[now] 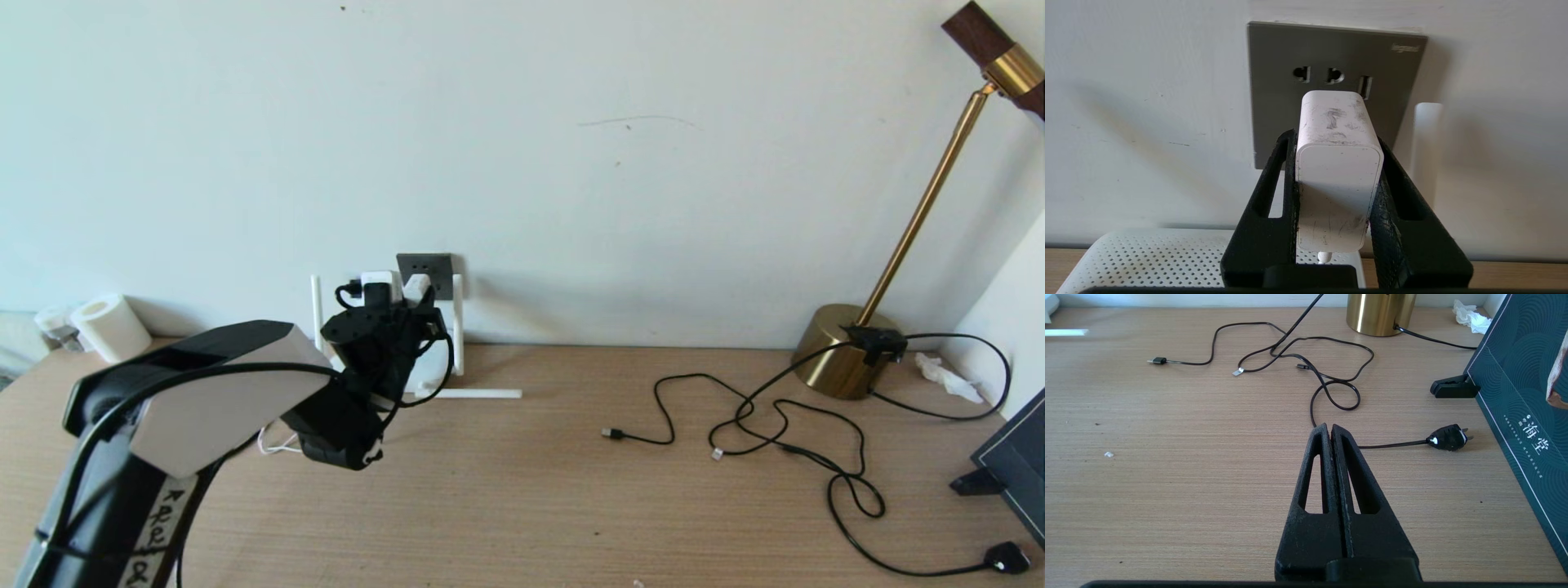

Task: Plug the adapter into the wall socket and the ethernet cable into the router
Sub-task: Align plug and socket

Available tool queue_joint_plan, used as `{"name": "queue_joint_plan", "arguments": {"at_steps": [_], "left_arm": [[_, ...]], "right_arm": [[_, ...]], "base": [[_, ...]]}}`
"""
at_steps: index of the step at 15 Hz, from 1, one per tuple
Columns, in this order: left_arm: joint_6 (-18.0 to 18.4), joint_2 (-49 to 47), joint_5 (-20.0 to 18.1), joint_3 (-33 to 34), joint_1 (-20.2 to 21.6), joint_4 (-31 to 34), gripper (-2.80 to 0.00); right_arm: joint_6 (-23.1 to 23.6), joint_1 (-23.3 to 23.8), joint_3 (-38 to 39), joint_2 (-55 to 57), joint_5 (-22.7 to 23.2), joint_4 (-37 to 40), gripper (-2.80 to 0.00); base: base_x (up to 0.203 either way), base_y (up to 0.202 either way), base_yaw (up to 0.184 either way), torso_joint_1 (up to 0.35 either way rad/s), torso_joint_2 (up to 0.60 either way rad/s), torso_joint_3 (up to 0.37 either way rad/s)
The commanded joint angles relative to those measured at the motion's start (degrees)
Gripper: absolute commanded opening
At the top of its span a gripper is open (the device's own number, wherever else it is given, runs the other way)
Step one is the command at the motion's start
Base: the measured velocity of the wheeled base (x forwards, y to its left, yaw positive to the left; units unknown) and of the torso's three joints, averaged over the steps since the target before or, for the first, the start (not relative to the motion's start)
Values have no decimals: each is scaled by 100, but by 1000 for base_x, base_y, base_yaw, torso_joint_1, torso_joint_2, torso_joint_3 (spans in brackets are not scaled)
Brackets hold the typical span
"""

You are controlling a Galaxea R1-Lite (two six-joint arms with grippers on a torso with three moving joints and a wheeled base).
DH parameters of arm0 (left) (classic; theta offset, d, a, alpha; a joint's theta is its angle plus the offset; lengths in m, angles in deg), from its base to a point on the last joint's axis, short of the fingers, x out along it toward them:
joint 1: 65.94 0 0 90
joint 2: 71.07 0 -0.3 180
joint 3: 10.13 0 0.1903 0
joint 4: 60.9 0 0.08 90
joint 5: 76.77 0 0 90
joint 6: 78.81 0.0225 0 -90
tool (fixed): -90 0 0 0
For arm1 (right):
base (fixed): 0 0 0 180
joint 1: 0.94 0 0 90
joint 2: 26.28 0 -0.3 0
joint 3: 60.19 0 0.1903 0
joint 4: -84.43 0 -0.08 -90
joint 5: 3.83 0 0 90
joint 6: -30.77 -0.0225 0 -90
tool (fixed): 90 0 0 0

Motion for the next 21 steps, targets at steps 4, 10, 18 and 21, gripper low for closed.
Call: {"name": "queue_joint_plan", "arguments": {"at_steps": [4, 10, 18, 21], "left_arm": [[16, -30, -53, 11, -116, -48, -280], [24, 43, -12, 85, -48, -48, -280], [130, 216, -12, 255, 42, -48, -280], [149, 234, -12, 255, 68, -48, -280]], "right_arm": [[-2, -2, 1, 9, -5, 6, -280], [-2, -2, 1, 0, 0, 6, -280], [-2, -2, 1, 9, 4, 6, -280], [-2, -2, 1, 9, -5, 6, -280]], "base": [[0, 0, 0, 0, 0, 0], [0, 0, 0, 0, 0, 0], [0, 0, 0, 0, 0, 0], [0, 0, 0, 0, 0, 0]]}}
